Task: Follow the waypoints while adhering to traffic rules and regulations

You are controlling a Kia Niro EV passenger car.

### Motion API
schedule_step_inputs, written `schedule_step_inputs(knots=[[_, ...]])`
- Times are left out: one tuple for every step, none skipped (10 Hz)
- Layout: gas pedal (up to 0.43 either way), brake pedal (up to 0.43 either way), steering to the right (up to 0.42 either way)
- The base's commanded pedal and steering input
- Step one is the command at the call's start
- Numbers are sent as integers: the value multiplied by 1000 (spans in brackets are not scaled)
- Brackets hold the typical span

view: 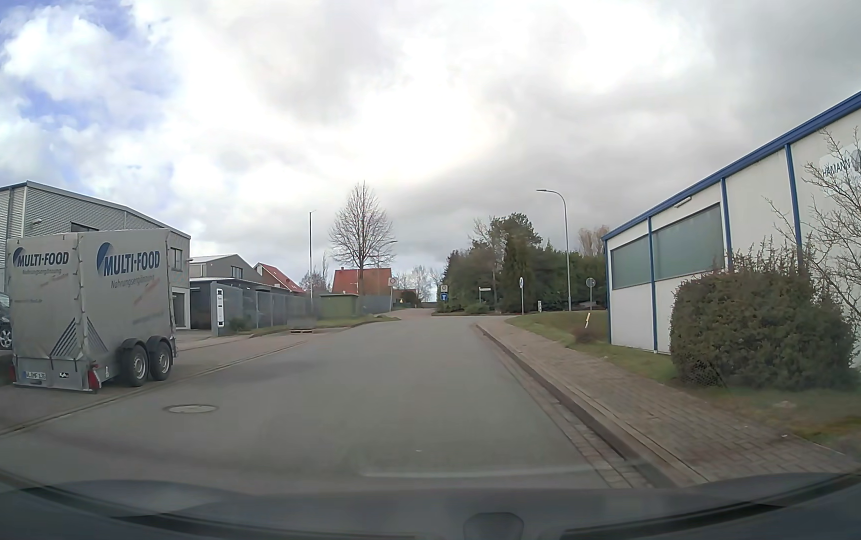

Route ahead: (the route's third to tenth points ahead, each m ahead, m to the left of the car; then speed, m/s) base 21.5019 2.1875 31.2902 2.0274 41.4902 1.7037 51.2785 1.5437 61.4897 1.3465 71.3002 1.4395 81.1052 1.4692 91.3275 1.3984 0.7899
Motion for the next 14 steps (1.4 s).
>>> schedule_step_inputs(knots=[[0,0,-1],[0,0,-2],[0,0,-2],[0,0,-1],[0,0,-1],[0,0,-1],[0,0,-2],[0,0,-1],[0,0,-1],[0,0,-1],[0,0,-1],[0,0,-2],[0,0,-1],[0,0,-2]])
